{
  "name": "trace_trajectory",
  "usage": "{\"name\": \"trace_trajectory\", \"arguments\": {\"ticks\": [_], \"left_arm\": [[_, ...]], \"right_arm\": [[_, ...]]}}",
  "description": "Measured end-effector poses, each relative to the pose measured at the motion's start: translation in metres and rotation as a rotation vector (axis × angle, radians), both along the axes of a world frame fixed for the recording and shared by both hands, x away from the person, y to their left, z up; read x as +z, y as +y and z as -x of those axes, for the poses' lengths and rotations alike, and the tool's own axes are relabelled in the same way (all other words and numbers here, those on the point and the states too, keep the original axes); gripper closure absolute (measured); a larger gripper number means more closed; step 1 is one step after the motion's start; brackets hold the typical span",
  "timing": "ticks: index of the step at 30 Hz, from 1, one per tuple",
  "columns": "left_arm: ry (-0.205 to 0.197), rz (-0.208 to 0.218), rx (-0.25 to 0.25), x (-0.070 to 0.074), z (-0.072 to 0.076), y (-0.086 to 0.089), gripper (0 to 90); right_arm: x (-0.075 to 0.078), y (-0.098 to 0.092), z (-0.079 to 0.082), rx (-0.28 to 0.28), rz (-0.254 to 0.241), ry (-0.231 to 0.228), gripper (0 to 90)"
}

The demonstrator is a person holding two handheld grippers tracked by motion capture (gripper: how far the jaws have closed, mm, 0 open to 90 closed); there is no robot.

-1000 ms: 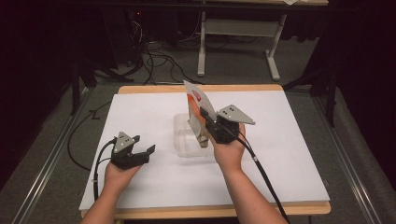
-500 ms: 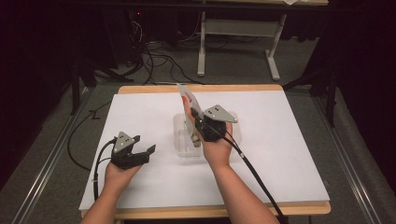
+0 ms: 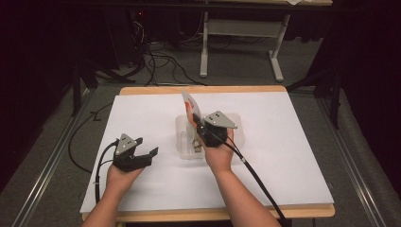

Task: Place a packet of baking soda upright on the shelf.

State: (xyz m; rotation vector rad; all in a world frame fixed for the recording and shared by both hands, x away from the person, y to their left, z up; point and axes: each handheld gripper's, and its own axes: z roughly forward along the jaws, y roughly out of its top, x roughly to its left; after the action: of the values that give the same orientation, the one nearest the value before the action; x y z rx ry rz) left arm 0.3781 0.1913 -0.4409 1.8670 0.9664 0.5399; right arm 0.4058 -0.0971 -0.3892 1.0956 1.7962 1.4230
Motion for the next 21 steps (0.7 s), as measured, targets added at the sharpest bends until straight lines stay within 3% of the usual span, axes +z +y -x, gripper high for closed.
{"name": "trace_trajectory", "arguments": {"ticks": [21], "left_arm": [[0.0,0.005,-0.01,0.0,0.0,0.0,26.6]], "right_arm": [[-0.022,0.003,0.016,0.02,-0.005,0.007,90.0]]}}
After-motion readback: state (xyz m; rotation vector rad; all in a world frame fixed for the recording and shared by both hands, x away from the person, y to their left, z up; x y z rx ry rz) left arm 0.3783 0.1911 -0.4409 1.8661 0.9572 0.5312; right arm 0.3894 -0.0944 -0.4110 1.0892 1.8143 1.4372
